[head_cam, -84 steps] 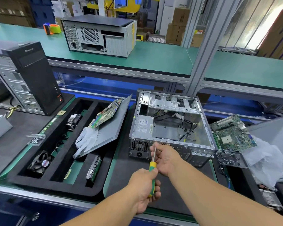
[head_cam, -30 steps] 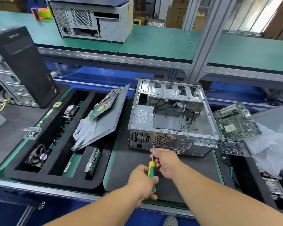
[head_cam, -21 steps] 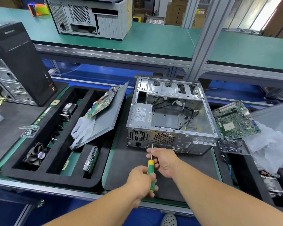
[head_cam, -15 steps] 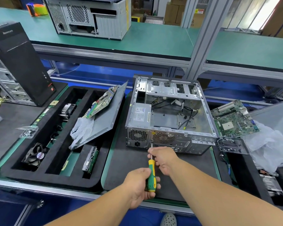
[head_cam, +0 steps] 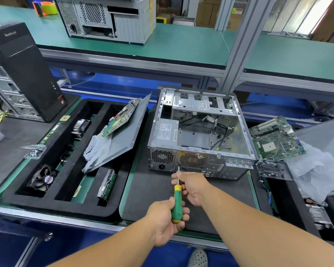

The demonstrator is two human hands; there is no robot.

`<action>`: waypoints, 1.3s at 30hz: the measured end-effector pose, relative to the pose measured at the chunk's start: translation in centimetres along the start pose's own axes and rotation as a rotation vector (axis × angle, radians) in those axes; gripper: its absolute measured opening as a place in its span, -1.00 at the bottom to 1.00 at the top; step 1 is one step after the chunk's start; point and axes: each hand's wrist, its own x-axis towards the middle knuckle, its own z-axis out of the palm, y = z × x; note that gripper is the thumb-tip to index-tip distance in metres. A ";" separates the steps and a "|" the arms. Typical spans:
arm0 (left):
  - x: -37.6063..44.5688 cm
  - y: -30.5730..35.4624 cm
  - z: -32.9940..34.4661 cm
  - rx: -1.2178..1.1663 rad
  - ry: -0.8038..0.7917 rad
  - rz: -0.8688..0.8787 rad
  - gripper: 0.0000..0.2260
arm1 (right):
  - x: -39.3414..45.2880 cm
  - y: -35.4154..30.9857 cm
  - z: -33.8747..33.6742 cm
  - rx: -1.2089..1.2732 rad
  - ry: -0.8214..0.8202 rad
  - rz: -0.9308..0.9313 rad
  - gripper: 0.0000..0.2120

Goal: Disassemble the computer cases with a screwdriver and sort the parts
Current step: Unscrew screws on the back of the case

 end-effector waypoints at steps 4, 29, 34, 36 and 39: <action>-0.2 -0.3 -0.1 0.168 0.072 0.112 -0.66 | -0.2 -0.1 0.6 -0.001 0.048 -0.022 -0.83; -0.6 -1.4 0.0 0.182 0.248 0.192 -0.78 | -0.1 0.0 1.2 -0.034 0.056 0.016 -0.86; -1.7 -1.0 -0.1 -0.023 0.050 0.032 -0.66 | -0.1 -0.2 0.9 0.000 0.094 0.013 -0.86; -1.6 -1.0 -0.2 0.127 0.110 0.113 -0.72 | -0.1 -0.2 1.2 -0.012 0.113 0.020 -0.82; -1.1 -1.5 -0.4 0.463 0.285 0.232 -0.74 | -0.1 -0.1 1.5 0.017 0.130 0.010 -0.75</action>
